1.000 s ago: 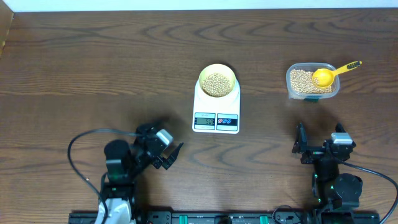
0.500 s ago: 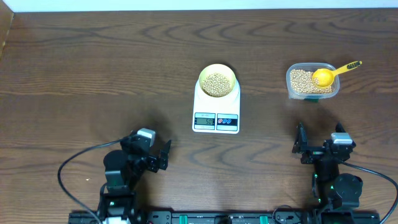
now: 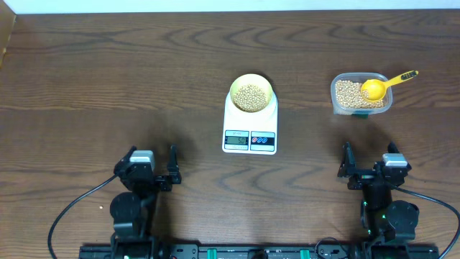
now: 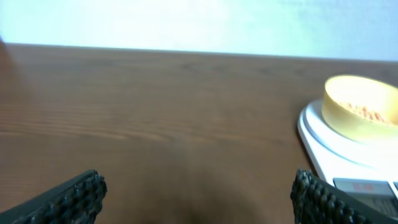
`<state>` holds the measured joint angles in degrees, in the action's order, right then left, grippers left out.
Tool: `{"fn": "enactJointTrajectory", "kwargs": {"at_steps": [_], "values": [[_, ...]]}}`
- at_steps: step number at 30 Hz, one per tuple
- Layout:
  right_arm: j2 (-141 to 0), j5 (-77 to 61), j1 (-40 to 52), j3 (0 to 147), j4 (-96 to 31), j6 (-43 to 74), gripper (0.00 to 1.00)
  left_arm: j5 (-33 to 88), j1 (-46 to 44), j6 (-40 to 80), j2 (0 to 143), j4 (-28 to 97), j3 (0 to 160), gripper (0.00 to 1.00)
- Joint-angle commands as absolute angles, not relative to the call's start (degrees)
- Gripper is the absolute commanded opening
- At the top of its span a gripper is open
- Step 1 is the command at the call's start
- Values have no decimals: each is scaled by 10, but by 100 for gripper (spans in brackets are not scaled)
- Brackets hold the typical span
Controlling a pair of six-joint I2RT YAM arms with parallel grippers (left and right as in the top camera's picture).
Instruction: Scoop item into bowl and weigh 50g on scale
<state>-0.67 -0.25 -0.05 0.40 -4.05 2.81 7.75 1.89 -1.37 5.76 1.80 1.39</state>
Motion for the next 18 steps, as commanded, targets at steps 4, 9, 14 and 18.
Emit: {"fn": "enactJointTrajectory", "kwargs": {"at_steps": [4, 9, 14, 18], "values": [[-3, -4, -2, 3, -43, 36, 99, 38, 22, -3, 1, 41, 2, 97], [-3, -4, -2, 3, -43, 36, 99, 32, 22, -3, 1, 39, 2, 98], [-3, -4, -2, 3, -43, 36, 99, 32, 18, -3, 1, 39, 2, 98], [-3, -4, -2, 3, -43, 36, 99, 32, 18, -3, 3, 39, 2, 97]]}}
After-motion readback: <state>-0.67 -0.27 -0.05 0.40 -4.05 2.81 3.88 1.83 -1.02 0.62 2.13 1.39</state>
